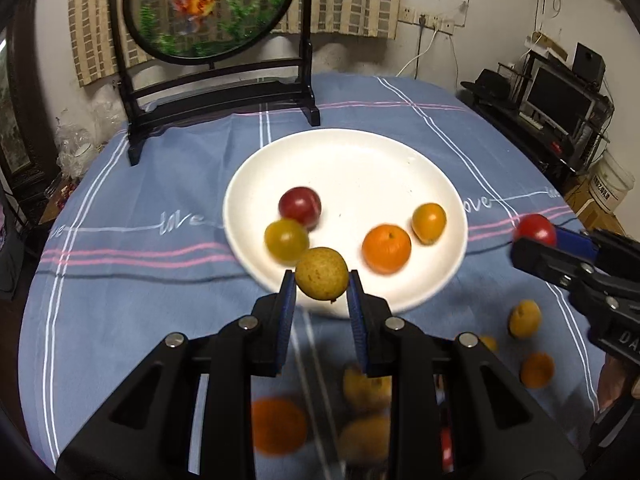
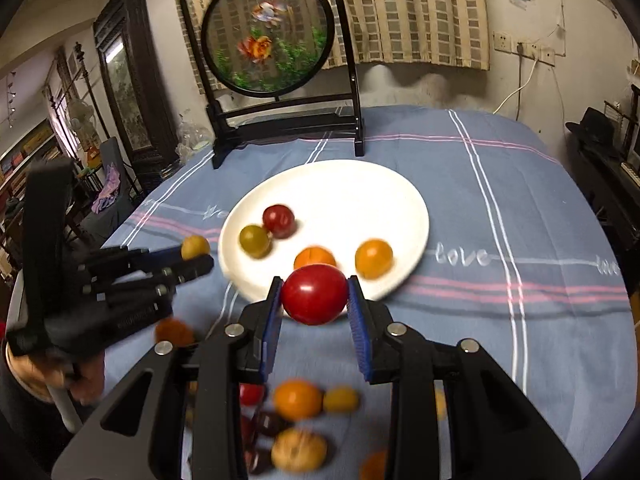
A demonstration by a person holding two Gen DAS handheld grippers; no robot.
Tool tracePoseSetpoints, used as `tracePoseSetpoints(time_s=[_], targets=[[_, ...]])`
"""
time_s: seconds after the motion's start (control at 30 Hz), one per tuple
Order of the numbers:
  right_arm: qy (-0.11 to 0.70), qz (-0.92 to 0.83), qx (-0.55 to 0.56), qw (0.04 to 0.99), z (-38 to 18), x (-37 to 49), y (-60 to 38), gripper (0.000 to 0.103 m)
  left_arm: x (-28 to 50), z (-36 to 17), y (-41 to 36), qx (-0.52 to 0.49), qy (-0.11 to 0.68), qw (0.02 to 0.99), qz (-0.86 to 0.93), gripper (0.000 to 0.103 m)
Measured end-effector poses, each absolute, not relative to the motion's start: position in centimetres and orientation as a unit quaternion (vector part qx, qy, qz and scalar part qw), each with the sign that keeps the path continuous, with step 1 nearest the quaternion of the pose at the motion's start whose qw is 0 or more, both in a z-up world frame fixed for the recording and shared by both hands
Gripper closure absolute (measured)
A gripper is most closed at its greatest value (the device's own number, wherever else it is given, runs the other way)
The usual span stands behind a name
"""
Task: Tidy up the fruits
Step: 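Carry both fruits onto the white plate and open both tools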
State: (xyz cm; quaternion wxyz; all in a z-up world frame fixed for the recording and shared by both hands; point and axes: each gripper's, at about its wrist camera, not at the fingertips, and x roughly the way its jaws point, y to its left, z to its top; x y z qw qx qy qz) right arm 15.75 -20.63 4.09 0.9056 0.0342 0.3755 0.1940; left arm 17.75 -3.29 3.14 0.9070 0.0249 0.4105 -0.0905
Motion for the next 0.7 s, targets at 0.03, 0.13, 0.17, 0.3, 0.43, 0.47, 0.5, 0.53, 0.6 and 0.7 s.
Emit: tracePoseSetpoints(time_s=[0.03,0.13,0.17,0.3,0.43,0.47,0.5,0.53,0.6,0.7], targets=[[0.381,0.194,0.038,0.903,3.8,16.7,-20.4,0.071,18.3,2.9,-3.5,0.025,0.414,0.905,-0.091,0.077],[0.4,0.185,0.041,0.897,2.7,19.6,-19.7,0.071,20.5,1.7,-4.1,0.017,0.435,0.895,-0.096,0.077],[0.405,0.181,0.04,0.895,2.4,20.4,-19.5,0.071,21.1,1.1,-4.3,0.014,0.443,0.891,-0.097,0.077],[0.424,0.175,0.039,0.888,1.1,23.2,-18.6,0.071,22.9,0.1,-4.5,0.011,0.452,0.888,-0.089,0.077],[0.44,0.174,0.059,0.879,-0.2,25.2,-18.3,0.068,23.9,-0.7,-4.1,0.006,0.46,0.884,-0.079,0.077],[0.444,0.167,0.067,0.878,-0.4,25.5,-18.3,0.064,24.1,-0.7,-3.8,-0.002,0.461,0.884,-0.078,0.075],[0.444,0.16,0.073,0.879,-0.5,25.6,-18.5,0.057,24.1,-0.6,-3.6,-0.009,0.459,0.885,-0.083,0.069],[0.439,0.155,0.082,0.881,-0.4,25.5,-18.7,0.051,24.2,-0.5,-3.6,-0.011,0.459,0.885,-0.083,0.064],[0.424,0.16,0.091,0.886,0.1,24.6,-19.1,0.042,23.8,-0.1,-3.4,-0.004,0.448,0.891,-0.07,0.044],[0.414,0.166,0.086,0.891,0.8,23.4,-19.5,0.04,22.8,0.5,-3.2,0.014,0.435,0.898,-0.067,0.043]])
